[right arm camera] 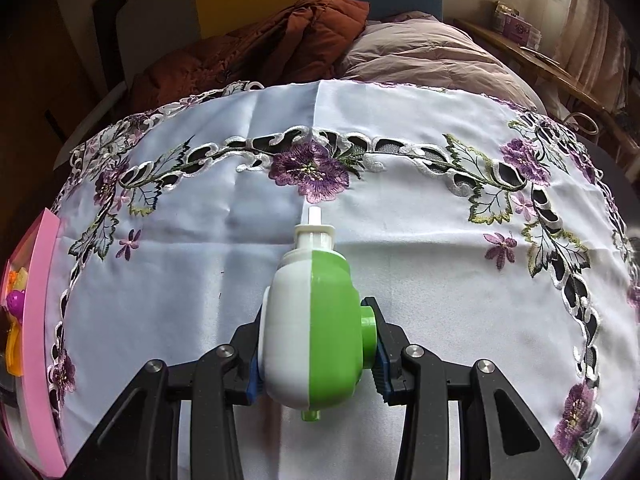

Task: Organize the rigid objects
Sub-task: 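Carry the green cup into the pink tray and open the left gripper while the right holds the bottle, then carry the green-and-white bottle into the tray and open the right gripper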

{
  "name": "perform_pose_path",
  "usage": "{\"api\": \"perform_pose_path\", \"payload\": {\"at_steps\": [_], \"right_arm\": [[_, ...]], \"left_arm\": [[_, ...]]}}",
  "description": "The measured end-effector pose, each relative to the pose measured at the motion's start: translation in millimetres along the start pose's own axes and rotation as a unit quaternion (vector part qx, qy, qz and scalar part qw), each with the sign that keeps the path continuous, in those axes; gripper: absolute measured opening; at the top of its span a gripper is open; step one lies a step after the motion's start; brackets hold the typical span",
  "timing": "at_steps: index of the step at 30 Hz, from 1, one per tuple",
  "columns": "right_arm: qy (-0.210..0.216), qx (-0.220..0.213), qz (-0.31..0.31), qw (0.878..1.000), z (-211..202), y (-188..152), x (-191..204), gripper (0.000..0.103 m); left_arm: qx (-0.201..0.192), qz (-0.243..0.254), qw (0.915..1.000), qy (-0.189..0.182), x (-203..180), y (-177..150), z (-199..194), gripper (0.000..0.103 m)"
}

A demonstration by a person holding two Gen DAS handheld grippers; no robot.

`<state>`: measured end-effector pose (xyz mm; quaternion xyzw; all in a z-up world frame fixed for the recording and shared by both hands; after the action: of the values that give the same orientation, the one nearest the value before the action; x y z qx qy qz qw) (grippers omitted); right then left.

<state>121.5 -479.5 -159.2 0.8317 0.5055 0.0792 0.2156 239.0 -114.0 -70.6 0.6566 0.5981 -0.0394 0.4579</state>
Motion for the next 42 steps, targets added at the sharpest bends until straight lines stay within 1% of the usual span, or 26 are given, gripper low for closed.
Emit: {"api": "perform_pose_path", "payload": {"at_steps": [2, 4, 6, 8, 9, 11, 12, 17, 22, 25, 34, 38, 42], "right_arm": [[0.001, 0.000, -0.001, 1.000, 0, 0, 0, 0.043], [0.000, -0.001, -0.003, 1.000, -1, 0, 0, 0.043], [0.001, -0.001, -0.004, 1.000, 0, 0, 1, 0.043], [0.001, 0.000, -0.003, 1.000, 0, 0, 1, 0.043], [0.002, 0.000, -0.004, 1.000, 0, 0, 1, 0.043], [0.003, 0.000, -0.004, 1.000, 0, 0, 1, 0.042], [0.003, 0.000, -0.003, 1.000, 0, 0, 1, 0.043], [0.002, 0.000, -0.003, 1.000, 1, 1, 2, 0.043], [0.001, -0.001, -0.004, 1.000, 1, 1, 2, 0.043], [-0.001, -0.003, -0.007, 1.000, 0, 1, 2, 0.042], [-0.009, -0.010, -0.018, 1.000, -1, 2, 3, 0.042], [-0.014, -0.012, -0.024, 1.000, -2, 1, 3, 0.042], [-0.019, -0.017, -0.030, 0.999, -2, 1, 4, 0.042]], "left_arm": [[0.007, -0.010, 0.9999, -0.001, 3, 4, 16, 0.035], [0.011, -0.012, 0.9998, 0.011, 6, 6, 28, 0.035], [0.031, 0.001, 0.9994, 0.014, 7, 4, 44, 0.035], [0.046, 0.009, 0.9980, 0.043, 14, -1, 57, 0.035], [0.051, 0.013, 0.9973, 0.051, 17, -3, 63, 0.035], [0.065, 0.015, 0.9961, 0.057, 23, -8, 70, 0.037], [0.063, 0.012, 0.9964, 0.055, 23, -9, 68, 0.037], [0.043, 0.012, 0.9972, 0.061, 24, -9, 47, 0.039], [0.021, 0.034, 0.9964, 0.075, 15, -9, 20, 0.040], [0.013, 0.058, 0.9952, 0.078, 5, -15, 3, 0.040], [0.020, 0.131, 0.9857, 0.104, -19, -68, -47, 0.040], [0.010, 0.142, 0.9835, 0.111, -23, -90, -70, 0.040], [0.011, 0.132, 0.9840, 0.119, -19, -107, -87, 0.040]]}}
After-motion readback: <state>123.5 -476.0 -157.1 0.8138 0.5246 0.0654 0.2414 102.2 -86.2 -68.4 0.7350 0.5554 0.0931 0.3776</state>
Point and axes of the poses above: each gripper's, at about its wrist camera, not at the fingertips, and z roughly the way its jaws point, x to its left, y to its top, the point moved 7 cm from there along z, roughly the way its jaws point, and after that the axes turned 12 degrees about -y, right-handed, at the moved point
